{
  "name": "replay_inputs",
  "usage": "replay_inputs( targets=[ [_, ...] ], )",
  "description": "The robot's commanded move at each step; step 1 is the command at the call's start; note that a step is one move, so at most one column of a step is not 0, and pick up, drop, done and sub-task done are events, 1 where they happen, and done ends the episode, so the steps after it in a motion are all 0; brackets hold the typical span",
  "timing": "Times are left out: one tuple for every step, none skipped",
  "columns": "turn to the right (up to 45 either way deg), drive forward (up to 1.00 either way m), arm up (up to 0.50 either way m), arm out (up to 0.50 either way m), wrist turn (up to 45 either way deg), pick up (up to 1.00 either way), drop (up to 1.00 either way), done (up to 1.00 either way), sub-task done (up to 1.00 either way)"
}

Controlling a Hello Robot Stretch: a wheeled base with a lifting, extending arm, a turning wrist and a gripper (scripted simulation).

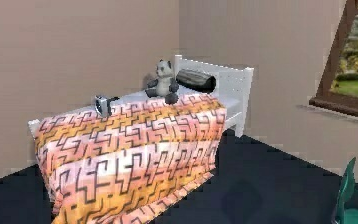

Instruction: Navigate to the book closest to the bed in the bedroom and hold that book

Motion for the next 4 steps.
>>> replay_inputs(
  targets=[
    [45.0, 0.0, 0.0, 0.0, 0.0, 0.0, 0.0, 0.0, 0.0],
    [45.0, 0.0, 0.0, 0.0, 0.0, 0.0, 0.0, 0.0, 0.0],
    [45.0, 0.0, 0.0, 0.0, 0.0, 0.0, 0.0, 0.0, 0.0],
    [6.0, 0.0, 0.0, 0.0, 0.0, 0.0, 0.0, 0.0, 0.0]
  ],
)
